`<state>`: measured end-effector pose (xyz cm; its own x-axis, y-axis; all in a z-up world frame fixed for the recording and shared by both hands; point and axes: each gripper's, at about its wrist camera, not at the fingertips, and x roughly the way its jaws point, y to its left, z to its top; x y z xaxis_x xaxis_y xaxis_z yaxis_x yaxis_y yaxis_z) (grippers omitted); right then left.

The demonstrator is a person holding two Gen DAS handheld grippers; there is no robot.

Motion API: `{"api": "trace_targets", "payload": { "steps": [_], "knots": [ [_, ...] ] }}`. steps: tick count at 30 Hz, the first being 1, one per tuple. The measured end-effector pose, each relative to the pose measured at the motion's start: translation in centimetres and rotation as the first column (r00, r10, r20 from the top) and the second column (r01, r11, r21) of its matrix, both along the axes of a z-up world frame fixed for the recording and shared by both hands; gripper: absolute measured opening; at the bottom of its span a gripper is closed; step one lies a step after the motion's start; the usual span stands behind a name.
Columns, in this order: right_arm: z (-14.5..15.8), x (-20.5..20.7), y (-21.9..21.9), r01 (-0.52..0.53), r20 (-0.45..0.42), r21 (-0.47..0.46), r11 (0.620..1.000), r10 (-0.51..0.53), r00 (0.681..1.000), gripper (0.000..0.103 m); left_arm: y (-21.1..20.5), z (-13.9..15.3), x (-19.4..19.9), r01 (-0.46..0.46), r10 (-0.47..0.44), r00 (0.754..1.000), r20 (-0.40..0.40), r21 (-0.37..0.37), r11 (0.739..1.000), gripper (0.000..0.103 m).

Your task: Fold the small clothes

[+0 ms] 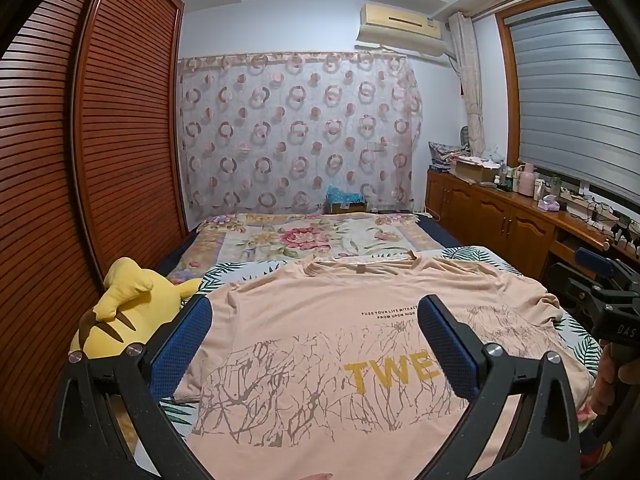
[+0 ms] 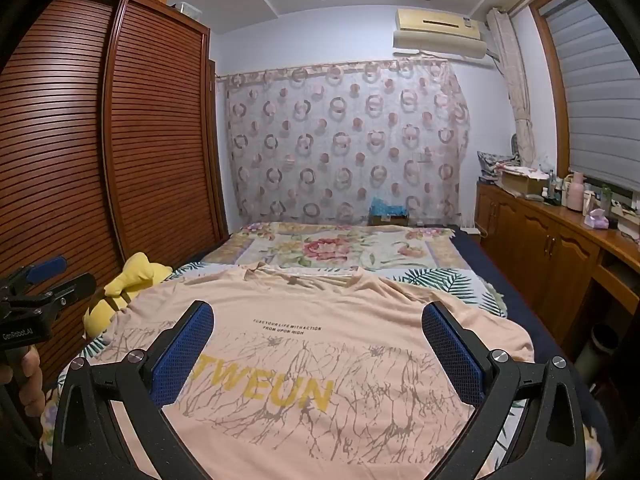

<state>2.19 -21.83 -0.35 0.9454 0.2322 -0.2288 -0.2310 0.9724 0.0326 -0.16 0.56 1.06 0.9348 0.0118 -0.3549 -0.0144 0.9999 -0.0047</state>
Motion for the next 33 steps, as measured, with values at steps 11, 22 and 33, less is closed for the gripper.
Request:
{"api": "trace_targets", "payload": {
  "steps": [11,22,33],
  "knots": [
    [0.1,0.0,0.0,-0.002,0.001,-0.004,1.000,0.002,1.000,0.103,0.0,0.0,0.0,-0.001,0.001,1.000,0.000,0.000,1.000,0.103],
    [-0.2,0.4,0.1,-0.016,-0.008,-0.003,1.000,0.016,1.000,0.103,-0.2,1.7,0.4,0.004,-0.004,1.000,-0.026,-0.002,1.000,0.103],
    [-1.6,3.0,1.2,-0.082,-0.073,-0.045,0.996,0.078,0.994,0.103,4.7,-0.9,3.4,-0.014,0.012,0.988,-0.157,-0.014,1.000,0.103]
  ]
}}
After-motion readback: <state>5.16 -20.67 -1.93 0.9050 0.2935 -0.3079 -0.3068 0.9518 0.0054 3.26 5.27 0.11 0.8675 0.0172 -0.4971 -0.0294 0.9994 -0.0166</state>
